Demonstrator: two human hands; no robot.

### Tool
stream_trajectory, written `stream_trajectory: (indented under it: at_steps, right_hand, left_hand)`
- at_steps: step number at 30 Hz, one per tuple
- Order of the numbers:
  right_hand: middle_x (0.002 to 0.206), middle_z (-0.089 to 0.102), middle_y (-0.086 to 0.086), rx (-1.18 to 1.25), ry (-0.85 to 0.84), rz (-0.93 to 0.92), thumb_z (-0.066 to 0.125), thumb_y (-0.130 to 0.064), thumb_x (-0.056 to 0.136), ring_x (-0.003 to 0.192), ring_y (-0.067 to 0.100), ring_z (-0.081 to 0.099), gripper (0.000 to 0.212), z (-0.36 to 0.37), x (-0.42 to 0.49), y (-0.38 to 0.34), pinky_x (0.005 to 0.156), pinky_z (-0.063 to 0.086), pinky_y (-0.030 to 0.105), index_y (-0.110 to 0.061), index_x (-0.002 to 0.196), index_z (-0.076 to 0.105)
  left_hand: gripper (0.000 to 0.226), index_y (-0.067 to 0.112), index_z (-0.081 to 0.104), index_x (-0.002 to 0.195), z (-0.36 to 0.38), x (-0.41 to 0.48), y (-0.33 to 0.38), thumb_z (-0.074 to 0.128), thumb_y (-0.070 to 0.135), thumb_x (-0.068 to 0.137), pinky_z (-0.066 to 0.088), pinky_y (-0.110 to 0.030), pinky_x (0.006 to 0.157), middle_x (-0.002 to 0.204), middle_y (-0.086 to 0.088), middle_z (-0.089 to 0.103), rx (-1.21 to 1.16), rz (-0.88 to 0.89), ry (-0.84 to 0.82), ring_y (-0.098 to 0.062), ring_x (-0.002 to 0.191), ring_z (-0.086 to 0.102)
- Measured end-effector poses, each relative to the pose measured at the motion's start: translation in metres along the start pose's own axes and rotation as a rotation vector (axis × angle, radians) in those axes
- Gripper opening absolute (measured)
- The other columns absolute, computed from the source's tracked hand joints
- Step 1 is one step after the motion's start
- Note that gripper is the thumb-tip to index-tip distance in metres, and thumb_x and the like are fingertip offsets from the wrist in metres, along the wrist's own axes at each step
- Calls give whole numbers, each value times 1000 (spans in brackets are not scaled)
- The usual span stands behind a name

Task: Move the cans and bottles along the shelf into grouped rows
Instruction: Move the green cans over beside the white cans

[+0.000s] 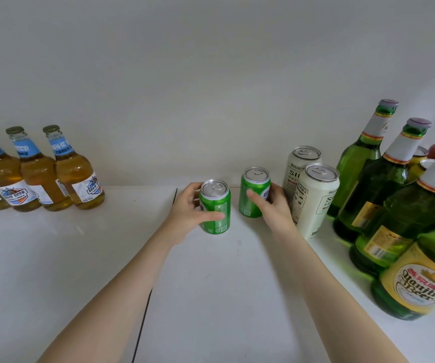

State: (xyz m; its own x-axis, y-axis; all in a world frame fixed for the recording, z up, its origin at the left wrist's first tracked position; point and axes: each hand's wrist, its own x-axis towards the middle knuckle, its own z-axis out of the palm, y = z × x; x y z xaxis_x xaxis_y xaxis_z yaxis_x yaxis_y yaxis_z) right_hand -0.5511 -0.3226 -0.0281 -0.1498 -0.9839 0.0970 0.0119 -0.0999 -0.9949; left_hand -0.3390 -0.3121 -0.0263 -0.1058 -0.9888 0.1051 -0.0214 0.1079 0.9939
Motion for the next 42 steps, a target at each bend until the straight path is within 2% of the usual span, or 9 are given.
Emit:
stream_trajectory:
  at_steps: [3,7,11,13,15,20,23,34,42]
  right_hand:
    - [113,65,-11,17,-36,1,73,-14,88,109,0,61,36,-5,-13,-2,81,48,9,-21,118,55]
    - [126,53,-9,-45,31,13,76,-18,86,118,5,50,60,-8,-33,-3,101,38,22,-17,137,44]
    - [117,59,-1,-119,84,-42,81,-23,81,108,9,57,49,-6,-54,3,88,42,17,-20,120,51]
    - [112,61,1,-134,41,-24,83,-25,78,101,10,62,49,-6,-62,5,86,50,22,-19,118,55]
    - [113,64,1,-128,-35,-4,85,-26,77,106,15,64,52,-7,-67,7,89,53,27,-18,119,56]
    - [115,68,-6,-70,-139,-11,87,-31,66,111,12,62,55,-15,-83,-1,86,49,20,-22,114,60]
    - [113,69,-5,-32,-147,-15,86,-17,75,113,15,62,42,-29,-91,-2,87,49,19,-22,110,63]
    - [113,69,-6,-13,-99,-50,81,-14,80,111,9,61,38,-49,-87,1,79,47,10,-19,114,63]
    - [117,68,0,33,-102,-57,80,-18,82,115,15,62,38,-41,-64,8,97,52,30,-20,115,61]
  left_hand:
    - [83,18,58,121,-12,-5,-11,93,13,47,55,-31,90,120,-10,65,60,-46,-55,-19,107,67]
    - [72,9,58,120,-16,-11,-22,91,-4,58,53,-23,82,108,-9,66,122,-96,-67,-12,92,67]
    - [65,5,58,115,-9,-17,-20,89,-8,60,54,-24,79,103,-8,66,137,-104,-63,-10,85,68]
    - [64,5,58,114,-3,-24,-19,89,-9,59,54,-24,80,103,-9,67,126,-105,-70,-13,89,68]
    - [65,7,59,114,6,-31,-19,89,-9,59,55,-25,81,105,-10,68,115,-104,-79,-15,93,69]
    - [64,13,60,108,36,-50,-14,88,-12,57,57,-28,82,106,-10,70,85,-118,-136,-14,93,70]
    - [63,10,58,110,53,-58,-12,85,-16,59,56,-25,78,108,-12,69,71,-125,-142,-14,92,70]
    - [62,1,57,113,78,-51,-11,82,-20,60,54,-17,72,99,-8,69,78,-112,-139,-4,80,70]
    - [64,-1,57,117,74,-29,-16,84,-17,61,55,-21,75,103,-14,70,86,-81,-120,-12,86,71]
